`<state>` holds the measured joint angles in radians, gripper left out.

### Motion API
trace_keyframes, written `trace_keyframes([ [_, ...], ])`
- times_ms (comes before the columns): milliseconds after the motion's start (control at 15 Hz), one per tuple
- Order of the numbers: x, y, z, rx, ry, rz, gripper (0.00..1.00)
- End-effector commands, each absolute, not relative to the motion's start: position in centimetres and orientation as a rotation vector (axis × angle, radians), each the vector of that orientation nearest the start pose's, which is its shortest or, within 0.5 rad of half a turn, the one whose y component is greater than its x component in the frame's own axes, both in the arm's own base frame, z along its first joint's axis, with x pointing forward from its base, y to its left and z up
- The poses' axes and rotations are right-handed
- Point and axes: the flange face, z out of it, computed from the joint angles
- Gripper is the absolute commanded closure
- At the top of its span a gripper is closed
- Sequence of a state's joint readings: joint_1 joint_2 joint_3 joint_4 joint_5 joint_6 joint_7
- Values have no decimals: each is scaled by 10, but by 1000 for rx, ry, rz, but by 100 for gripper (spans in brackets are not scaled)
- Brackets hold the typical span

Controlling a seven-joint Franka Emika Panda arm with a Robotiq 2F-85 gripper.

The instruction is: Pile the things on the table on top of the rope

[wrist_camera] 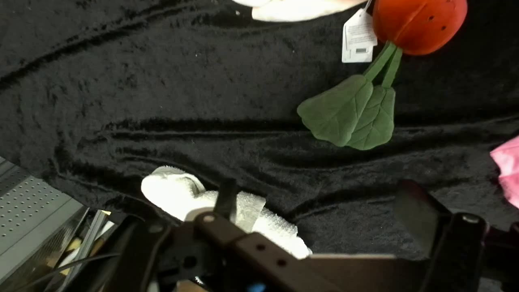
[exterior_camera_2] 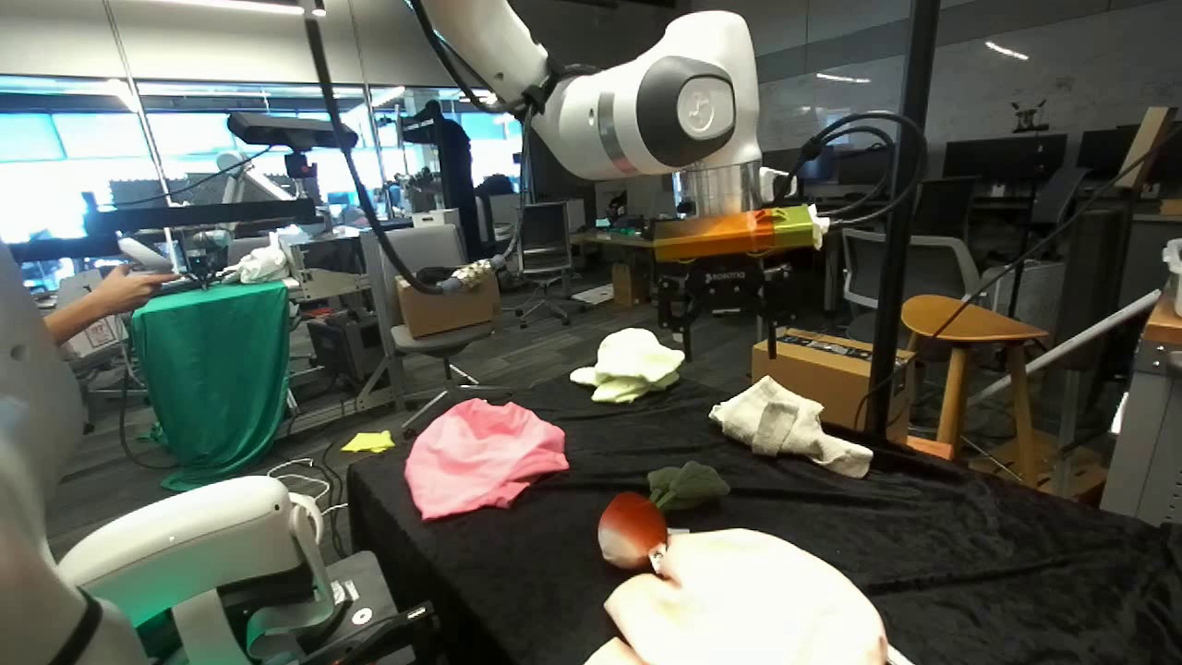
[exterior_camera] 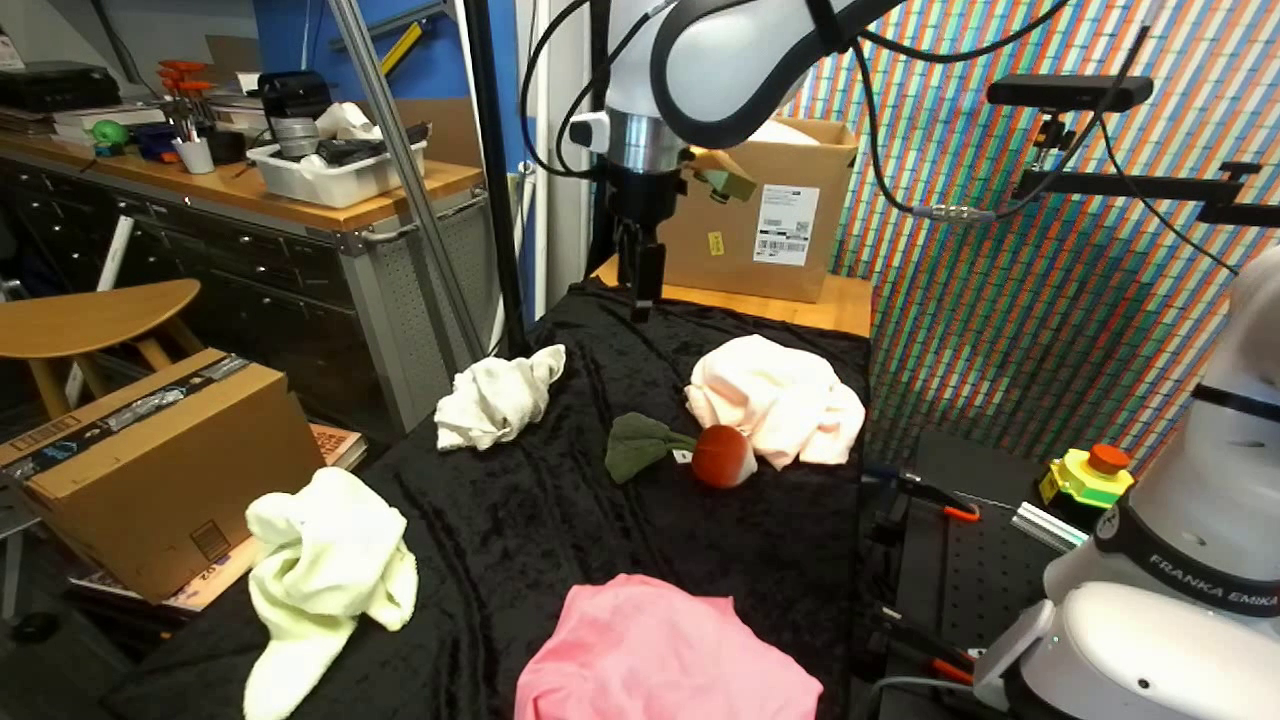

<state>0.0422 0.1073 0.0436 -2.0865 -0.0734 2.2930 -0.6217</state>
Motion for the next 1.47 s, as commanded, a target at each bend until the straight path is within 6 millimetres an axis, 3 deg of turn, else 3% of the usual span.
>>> trace_keyframes([
  [0, 614, 73, 378, -3022, -1203, -76, 0],
  [333, 659, 106, 360, -3057, -1223, -51, 0],
  [667, 698, 110, 322, -3129, -1069, -105, 0],
  [1000, 728, 100, 279, -3201, -778, -181, 0],
  [1400, 749, 99, 258, -3246, -386, -231, 0],
])
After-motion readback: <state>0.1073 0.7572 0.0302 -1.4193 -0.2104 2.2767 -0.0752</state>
